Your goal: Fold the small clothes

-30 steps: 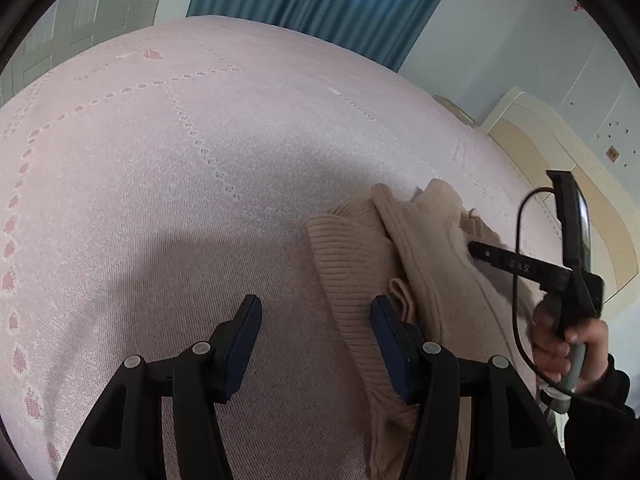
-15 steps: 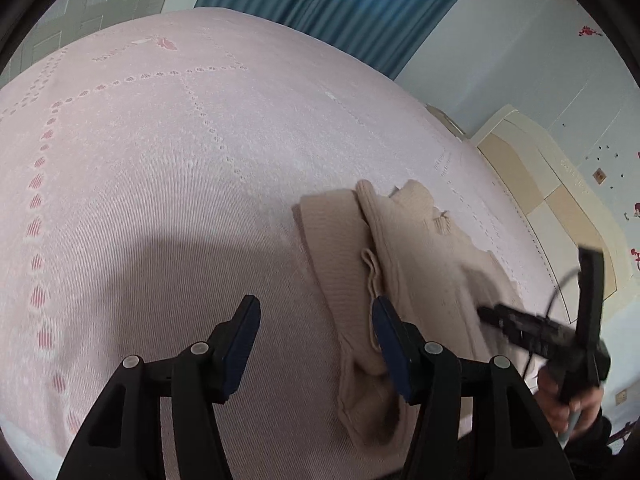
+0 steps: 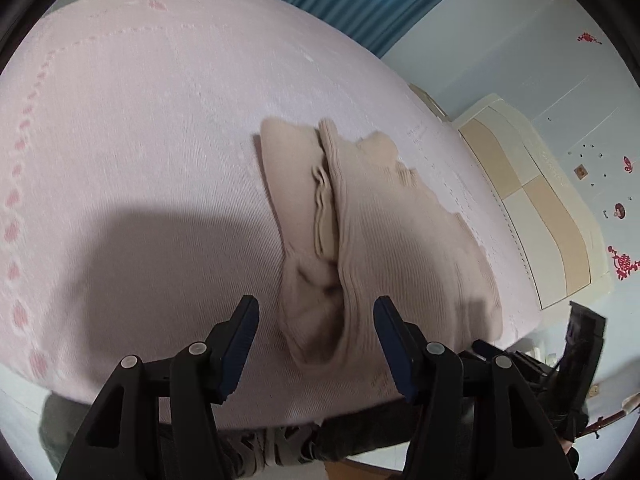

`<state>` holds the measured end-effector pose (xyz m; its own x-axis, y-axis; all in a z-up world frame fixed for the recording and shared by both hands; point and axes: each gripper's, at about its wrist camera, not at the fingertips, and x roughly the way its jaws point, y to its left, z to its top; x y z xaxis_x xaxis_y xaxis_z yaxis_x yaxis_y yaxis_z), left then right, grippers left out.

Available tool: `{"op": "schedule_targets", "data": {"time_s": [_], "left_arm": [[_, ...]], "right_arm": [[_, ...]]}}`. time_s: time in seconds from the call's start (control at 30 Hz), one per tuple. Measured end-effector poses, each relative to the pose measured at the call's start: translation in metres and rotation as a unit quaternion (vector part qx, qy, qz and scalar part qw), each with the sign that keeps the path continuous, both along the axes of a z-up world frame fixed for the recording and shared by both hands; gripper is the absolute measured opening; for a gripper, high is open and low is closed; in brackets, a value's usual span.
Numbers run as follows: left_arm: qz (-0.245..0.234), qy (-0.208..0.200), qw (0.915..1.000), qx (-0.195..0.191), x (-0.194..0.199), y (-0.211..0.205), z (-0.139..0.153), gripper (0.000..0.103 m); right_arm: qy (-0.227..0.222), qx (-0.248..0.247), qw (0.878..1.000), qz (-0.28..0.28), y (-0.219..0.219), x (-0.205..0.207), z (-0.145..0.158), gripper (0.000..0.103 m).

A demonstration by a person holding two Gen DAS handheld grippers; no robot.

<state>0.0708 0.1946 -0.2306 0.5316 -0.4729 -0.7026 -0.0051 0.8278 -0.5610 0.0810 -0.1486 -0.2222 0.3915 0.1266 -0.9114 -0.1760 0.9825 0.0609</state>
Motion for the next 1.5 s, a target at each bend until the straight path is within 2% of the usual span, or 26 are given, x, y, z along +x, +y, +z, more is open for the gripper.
{"op": "schedule_targets", "data": {"time_s": [0.17, 0.33, 0.47, 0.67, 0.73, 0.83, 0.97, 1.03, 1.2, 1.37, 1.5], "left_arm": [[-0.005, 0.0, 1.0, 0.002, -0.029, -0.003, -0.01, 0.06], [-0.009, 0.006, 0.9999, -0.006, -0.03, -0.011, -0.012, 0.064], [-0.009, 0.012, 0.9994, -0.03, -0.021, -0.022, -0.017, 0.065], [0.021, 0.009, 0.9968, -0.076, 0.007, -0.029, -0.024, 0.065], [0.036, 0.011, 0.996, -0.081, 0.012, -0.031, -0.025, 0.061], [0.057, 0.018, 0.9958, -0.07, 0.022, -0.035, -0.026, 0.051], [0.08, 0.035, 0.9948, -0.053, 0.037, -0.036, -0.02, 0.028], [0.083, 0.041, 0.9946, -0.046, 0.043, -0.038, -0.015, 0.021], [0.069, 0.006, 0.9974, 0.018, 0.045, -0.06, 0.023, 0.018], [0.052, -0.023, 0.9966, 0.059, 0.047, -0.092, 0.066, 0.018], [0.025, -0.05, 0.9948, 0.086, 0.055, -0.131, 0.1, 0.017]], "right_arm": [[-0.018, 0.027, 0.999, -0.024, -0.02, -0.014, 0.012, 0.052], [-0.014, 0.052, 0.997, -0.056, -0.042, -0.013, 0.011, 0.052], [-0.015, 0.072, 0.994, -0.075, -0.058, -0.014, 0.011, 0.052], [-0.023, 0.091, 0.99, -0.101, -0.085, -0.017, 0.015, 0.052], [-0.026, 0.099, 0.988, -0.114, -0.096, -0.018, 0.016, 0.052], [-0.03, 0.117, 0.983, -0.136, -0.111, -0.019, 0.016, 0.052], [-0.037, 0.132, 0.978, -0.156, -0.124, -0.022, 0.018, 0.052], [-0.042, 0.14, 0.976, -0.159, -0.131, -0.024, 0.02, 0.052], [-0.059, 0.151, 0.972, -0.169, -0.149, -0.032, 0.025, 0.052], [-0.067, 0.184, 0.963, -0.183, -0.169, -0.037, 0.025, 0.052], [-0.077, 0.185, 0.96, -0.195, -0.186, -0.042, 0.028, 0.052]]}}
